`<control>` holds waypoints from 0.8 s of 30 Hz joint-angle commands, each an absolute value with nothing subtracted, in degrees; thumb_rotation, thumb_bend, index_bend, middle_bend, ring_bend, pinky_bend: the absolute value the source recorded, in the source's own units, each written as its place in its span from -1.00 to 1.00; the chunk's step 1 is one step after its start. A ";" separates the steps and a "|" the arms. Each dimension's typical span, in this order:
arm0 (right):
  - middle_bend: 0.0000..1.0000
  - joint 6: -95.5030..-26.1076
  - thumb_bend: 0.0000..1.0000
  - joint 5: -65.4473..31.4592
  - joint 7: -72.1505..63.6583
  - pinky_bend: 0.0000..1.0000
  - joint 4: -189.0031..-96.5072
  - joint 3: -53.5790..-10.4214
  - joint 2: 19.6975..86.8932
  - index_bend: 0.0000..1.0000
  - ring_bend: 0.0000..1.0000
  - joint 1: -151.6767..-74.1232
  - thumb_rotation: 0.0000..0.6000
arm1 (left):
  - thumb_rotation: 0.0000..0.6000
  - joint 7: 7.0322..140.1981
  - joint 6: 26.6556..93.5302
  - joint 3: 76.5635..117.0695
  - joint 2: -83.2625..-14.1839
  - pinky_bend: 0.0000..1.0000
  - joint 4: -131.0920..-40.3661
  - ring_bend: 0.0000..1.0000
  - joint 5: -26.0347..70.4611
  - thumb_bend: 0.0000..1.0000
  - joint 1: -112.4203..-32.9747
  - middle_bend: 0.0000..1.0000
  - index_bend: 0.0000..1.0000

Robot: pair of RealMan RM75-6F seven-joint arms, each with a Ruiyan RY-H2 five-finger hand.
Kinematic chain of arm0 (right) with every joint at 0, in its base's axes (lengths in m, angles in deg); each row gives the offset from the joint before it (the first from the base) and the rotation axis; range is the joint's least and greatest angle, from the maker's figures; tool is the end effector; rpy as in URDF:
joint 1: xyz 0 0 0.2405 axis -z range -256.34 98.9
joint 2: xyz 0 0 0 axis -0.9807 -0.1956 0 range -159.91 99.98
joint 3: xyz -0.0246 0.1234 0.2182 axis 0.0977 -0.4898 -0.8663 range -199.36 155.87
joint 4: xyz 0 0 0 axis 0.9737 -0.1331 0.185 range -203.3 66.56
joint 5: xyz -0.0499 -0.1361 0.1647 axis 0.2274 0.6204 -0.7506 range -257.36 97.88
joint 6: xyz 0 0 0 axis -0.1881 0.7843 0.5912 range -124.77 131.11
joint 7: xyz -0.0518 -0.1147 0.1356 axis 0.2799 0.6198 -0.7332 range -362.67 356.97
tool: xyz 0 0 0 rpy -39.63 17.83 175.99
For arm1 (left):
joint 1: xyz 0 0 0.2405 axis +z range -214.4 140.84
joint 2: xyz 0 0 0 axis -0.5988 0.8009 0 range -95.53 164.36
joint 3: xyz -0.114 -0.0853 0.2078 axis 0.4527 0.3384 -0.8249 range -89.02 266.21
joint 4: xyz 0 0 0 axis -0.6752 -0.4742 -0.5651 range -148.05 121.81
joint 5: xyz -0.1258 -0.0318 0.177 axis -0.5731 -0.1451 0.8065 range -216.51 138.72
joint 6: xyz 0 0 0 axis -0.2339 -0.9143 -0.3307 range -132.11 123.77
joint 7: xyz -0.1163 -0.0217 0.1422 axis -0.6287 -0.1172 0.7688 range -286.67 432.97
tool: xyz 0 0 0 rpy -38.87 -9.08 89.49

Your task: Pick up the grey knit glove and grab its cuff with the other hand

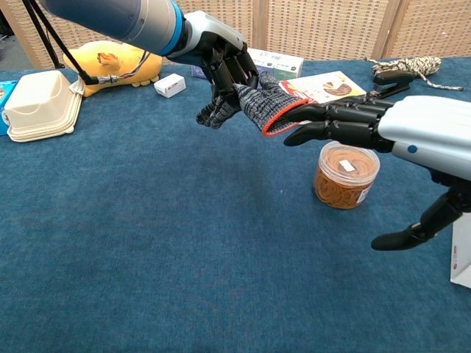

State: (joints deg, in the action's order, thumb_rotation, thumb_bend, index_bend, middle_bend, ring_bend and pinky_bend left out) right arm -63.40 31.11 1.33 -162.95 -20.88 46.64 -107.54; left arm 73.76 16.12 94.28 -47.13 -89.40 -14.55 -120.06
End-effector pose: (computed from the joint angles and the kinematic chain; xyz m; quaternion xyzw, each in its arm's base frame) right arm -0.1278 -0.2465 -0.0022 0.8217 -0.2293 0.4577 0.2505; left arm 0.0095 0.4552 -0.0599 -0.7560 -0.5423 -0.2732 0.2443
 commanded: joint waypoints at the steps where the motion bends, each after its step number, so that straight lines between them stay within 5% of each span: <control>1: -1.00 -63.08 -1.00 30.63 2.63 -1.00 -160.99 -21.05 48.59 -0.79 -1.00 -108.22 1.00 | 1.00 72.98 14.54 93.44 -46.93 0.04 -88.78 0.05 -15.33 -0.22 -121.35 0.17 0.30; 24: -1.00 -68.87 -1.00 26.09 9.35 -1.00 -153.27 -22.58 54.93 -0.75 -1.00 -107.08 1.00 | 1.00 66.50 12.10 90.33 -44.53 0.04 -90.25 0.05 -14.34 -0.21 -124.81 0.17 0.30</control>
